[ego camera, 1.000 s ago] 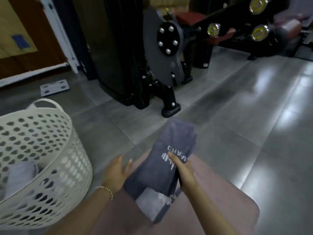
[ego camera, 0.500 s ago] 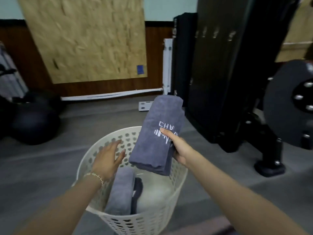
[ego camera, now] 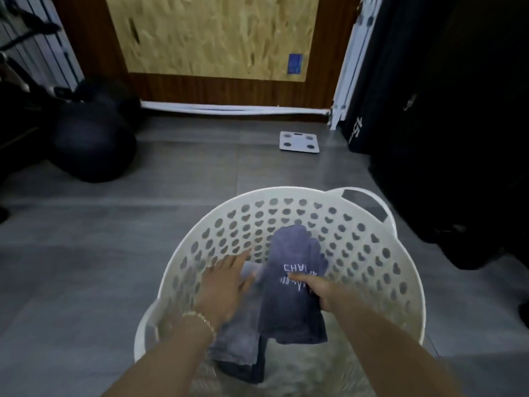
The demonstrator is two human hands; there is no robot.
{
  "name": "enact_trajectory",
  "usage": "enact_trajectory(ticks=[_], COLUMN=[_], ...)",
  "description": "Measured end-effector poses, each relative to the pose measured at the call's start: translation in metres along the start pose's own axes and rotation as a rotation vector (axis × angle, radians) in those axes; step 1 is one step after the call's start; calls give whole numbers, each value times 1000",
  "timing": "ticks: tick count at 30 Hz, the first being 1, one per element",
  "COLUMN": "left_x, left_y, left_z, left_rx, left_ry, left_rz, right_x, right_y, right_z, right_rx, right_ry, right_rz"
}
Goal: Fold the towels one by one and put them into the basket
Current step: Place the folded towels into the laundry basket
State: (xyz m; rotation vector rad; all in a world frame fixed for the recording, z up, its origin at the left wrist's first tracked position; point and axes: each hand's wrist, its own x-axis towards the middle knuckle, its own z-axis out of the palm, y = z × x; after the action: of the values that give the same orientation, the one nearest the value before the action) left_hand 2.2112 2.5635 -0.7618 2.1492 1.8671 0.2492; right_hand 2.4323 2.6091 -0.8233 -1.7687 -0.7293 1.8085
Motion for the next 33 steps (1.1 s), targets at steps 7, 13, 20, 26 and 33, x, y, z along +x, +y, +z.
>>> enact_trajectory(ticks=[7, 13, 20, 26, 33], left_x=[14, 14, 6, 0, -4], left_y=[-4, 11, 3, 12, 15], left_z=[16, 15, 18, 15, 20], left_rx=[-22, -110, -95, -85, 66], left_ry=[-72, -42, -64, -49, -97], left_rz=[-63, -30, -68, -52, 32], right_x=[38, 30, 32, 34, 27], right_y=[72, 114, 99, 122, 96], right_z=[-6, -14, 3, 1, 16], right_rx=[30, -381, -751, -1446, -1424], right_ry=[-6, -60, 281, 24, 46], right_rz=[72, 226, -395, -312, -250])
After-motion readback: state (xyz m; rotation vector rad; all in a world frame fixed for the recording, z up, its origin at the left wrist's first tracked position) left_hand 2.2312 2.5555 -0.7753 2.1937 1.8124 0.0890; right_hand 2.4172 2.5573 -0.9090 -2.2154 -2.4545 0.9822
